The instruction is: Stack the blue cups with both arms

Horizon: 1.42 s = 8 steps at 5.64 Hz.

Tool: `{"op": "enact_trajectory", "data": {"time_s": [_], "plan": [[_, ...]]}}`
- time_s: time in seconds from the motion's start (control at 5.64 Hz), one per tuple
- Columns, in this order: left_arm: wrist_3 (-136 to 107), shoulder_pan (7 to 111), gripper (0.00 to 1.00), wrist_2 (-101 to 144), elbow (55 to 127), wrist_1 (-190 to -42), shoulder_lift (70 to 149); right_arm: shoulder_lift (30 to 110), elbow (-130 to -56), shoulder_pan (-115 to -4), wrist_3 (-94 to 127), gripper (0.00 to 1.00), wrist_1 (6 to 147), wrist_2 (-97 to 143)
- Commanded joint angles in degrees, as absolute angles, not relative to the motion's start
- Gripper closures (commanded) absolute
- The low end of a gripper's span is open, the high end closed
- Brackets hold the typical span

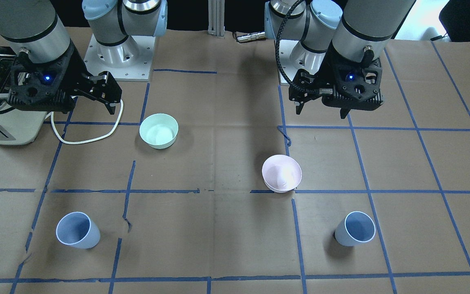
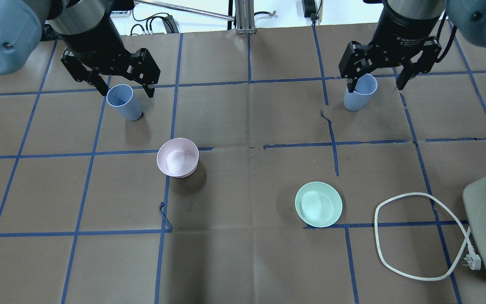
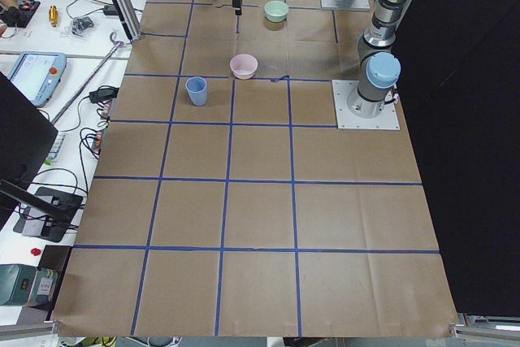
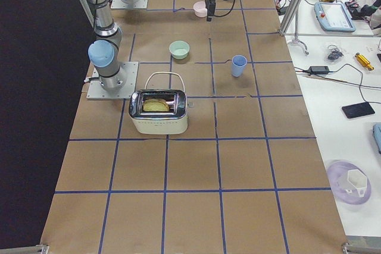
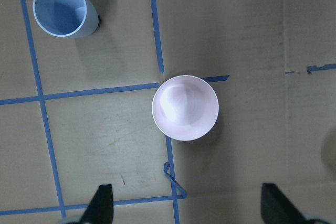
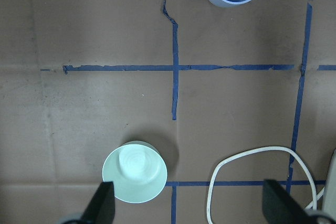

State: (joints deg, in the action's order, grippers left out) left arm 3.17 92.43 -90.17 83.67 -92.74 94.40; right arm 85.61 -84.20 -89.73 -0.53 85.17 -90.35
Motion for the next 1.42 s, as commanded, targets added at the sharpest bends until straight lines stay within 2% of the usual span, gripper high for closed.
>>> {"op": "enact_trajectory", "data": {"time_s": [0.0,0.71,0.89,1.24], "plan": [[3.16,92.46,0.01,-90.09,83.67,-92.64,94.39,85.61,-84.20,-89.65,-0.53,0.00,85.17,-90.26],[3.34,92.29,0.01,-90.17,83.41,-92.72,93.96,83.16,-83.77,-88.08,-3.41,0.00,86.56,-89.74],[3.34,92.29,0.01,-89.65,82.97,-92.72,93.78,79.40,-81.85,-84.24,-8.65,0.00,90.75,-89.82],[3.51,92.02,0.01,-90.35,84.11,-91.24,95.44,70.01,-72.48,-79.29,-17.80,0.00,90.88,-89.82]]}}
